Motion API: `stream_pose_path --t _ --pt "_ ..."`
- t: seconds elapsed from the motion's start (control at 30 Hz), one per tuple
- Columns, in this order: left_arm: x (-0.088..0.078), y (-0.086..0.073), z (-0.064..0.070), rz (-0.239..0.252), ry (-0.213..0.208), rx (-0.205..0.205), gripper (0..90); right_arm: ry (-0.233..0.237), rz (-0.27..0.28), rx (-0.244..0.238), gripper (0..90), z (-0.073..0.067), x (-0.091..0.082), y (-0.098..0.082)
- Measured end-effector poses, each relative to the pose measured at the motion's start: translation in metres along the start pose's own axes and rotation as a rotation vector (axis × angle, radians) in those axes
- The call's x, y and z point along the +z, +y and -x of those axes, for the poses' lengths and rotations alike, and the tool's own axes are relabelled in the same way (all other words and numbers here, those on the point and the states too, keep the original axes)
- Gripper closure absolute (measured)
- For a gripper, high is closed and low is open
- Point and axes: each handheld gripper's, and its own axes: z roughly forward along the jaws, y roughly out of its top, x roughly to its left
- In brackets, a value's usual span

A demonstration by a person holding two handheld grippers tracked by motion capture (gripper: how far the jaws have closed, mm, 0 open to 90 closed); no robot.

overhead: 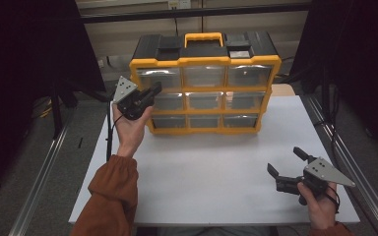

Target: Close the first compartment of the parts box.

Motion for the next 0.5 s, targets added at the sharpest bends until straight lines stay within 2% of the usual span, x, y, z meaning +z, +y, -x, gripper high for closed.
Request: stream_pose_path --t 0.03,0.07,0.17,0.23,0.27,0.37,0.5 --pt "0.0007 -0.0001 0.0003 0.004 0.001 -0.007 90.0 -0.002 -0.002 0.001 0.1 0.0000 -0.0004 0.0001" --pt "0.0000 0.0002 -0.0013 -0.011 0.000 0.015 90.0 -0.001 -0.003 0.001 0.1 0.0001 -0.0004 0.0001" --pt "0.0004 0.0000 -0.0019 -0.016 0.000 0.018 90.0 -0.001 -0.003 0.001 0.1 0.0001 -0.0005 0.0001" --pt "0.0022 -0.0004 -0.0013 -0.005 0.005 0.003 89.9 -0.002 -0.002 0.000 0.1 0.0002 -0.0004 0.0000" --pt "0.0017 0.0001 -0.0020 -0.019 0.006 0.020 89.8 -0.002 -0.003 -0.001 0.1 0.0002 -0.0003 0.0000" --pt "0.0035 0.0005 -0.0019 -0.014 0.006 0.006 89.7 0.000 -0.001 0.000 0.1 0.0001 0.0001 0.0000" --pt "0.0050 0.0005 -0.0026 -0.016 0.011 0.007 89.8 0.000 0.000 -0.001 0.1 0.0001 -0.0001 0.0000"
